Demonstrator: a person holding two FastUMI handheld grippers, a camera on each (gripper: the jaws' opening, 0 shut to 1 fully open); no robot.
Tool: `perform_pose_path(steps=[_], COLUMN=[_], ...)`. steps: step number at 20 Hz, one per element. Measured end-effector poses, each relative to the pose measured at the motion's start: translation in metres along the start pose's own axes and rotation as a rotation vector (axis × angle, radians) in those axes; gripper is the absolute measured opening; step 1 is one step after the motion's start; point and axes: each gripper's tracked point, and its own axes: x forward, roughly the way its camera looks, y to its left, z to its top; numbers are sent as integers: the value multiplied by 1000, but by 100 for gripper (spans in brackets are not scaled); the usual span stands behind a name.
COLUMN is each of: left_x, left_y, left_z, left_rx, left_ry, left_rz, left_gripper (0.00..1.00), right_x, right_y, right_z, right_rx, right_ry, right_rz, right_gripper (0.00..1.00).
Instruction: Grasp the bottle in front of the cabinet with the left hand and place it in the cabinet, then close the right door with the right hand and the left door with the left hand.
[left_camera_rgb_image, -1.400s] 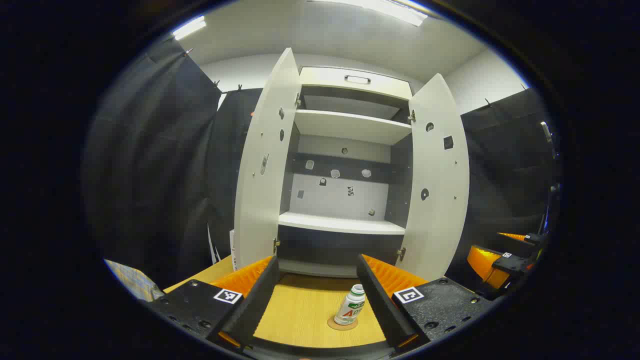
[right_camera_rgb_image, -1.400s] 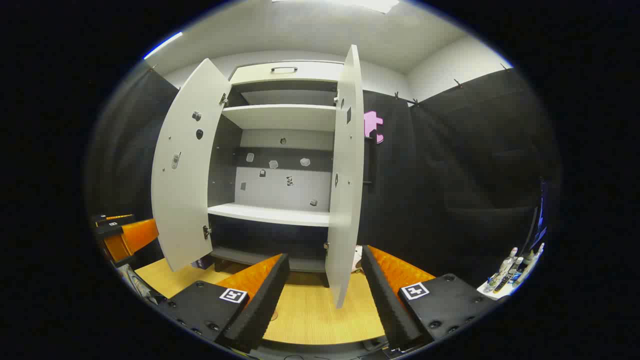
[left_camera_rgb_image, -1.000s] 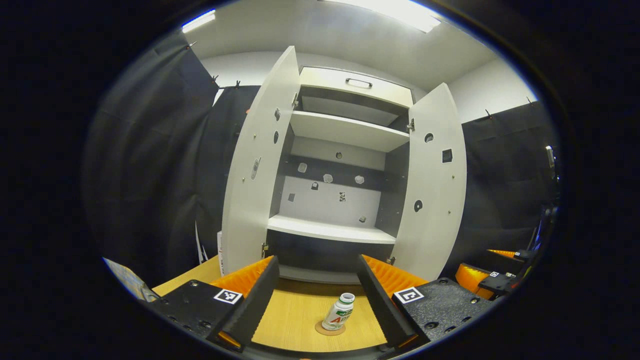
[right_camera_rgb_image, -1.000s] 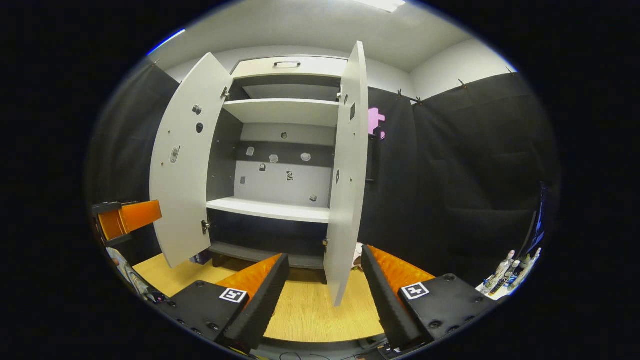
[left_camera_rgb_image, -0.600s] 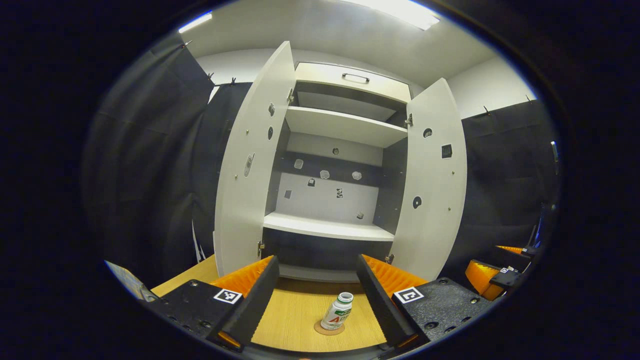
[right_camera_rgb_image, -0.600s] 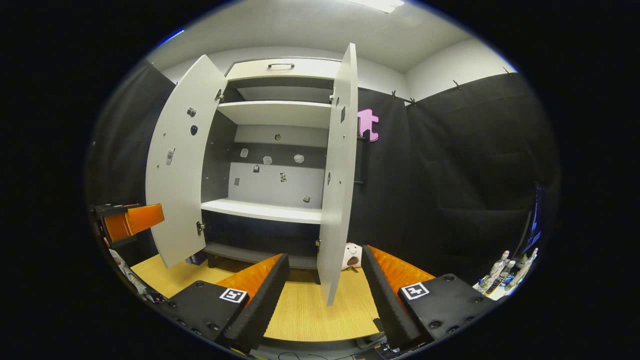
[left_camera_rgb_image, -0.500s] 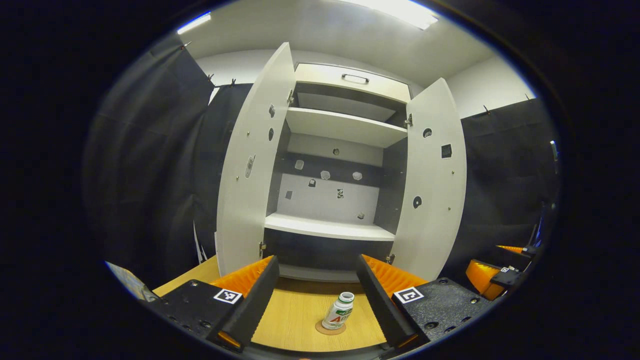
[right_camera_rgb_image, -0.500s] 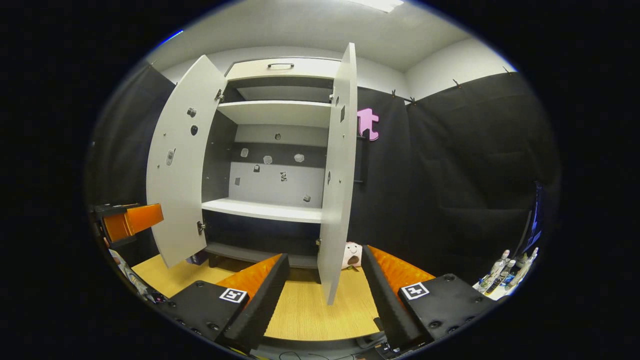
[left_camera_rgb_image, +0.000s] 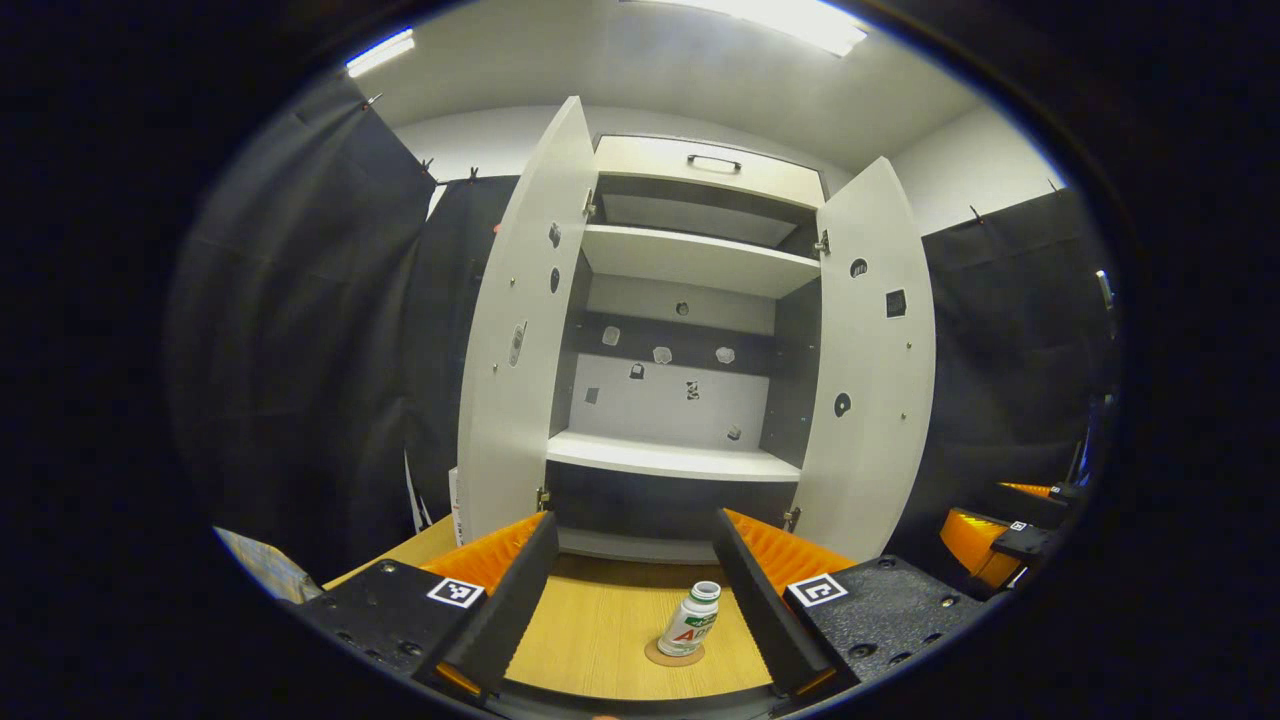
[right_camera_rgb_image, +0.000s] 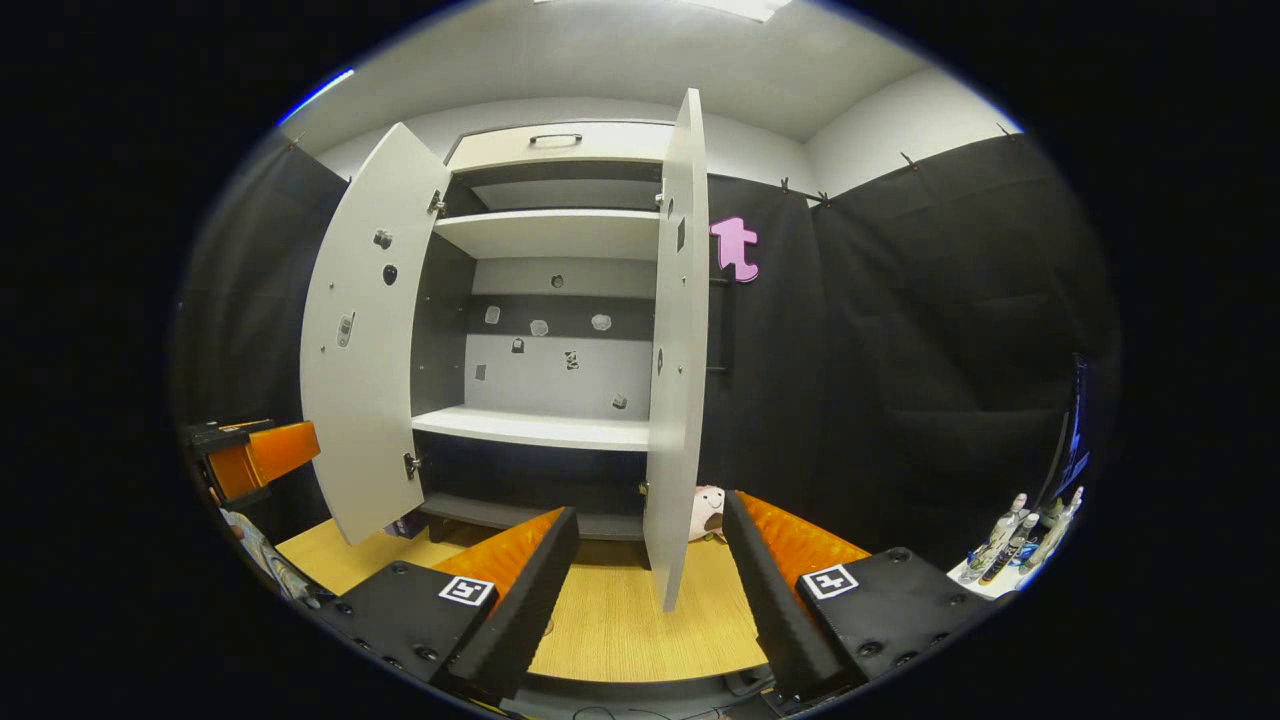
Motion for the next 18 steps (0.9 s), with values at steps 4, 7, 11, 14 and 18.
perform_pose_path(steps=[4,7,11,14,18], left_x=[-1,0,9,20,41], left_y=[4,3,-11,-32,-60], left_z=[-1,-6,-33,-70,-119], left_rx=[-4,13,54,66,86], left_ry=[2,1,13,53,70], left_rz=[8,11,-20,-73,-147], left_gripper=[95,95,95,93,92], right_x=[2,3,4,7,11], right_y=[1,2,5,4,0], right_z=[4,0,-1,-1,0], right_rx=[4,1,4,1,-12], right_ry=[-7,3,1,3,11], right_rz=[6,11,25,28,24], right_gripper=[96,96,96,96,96])
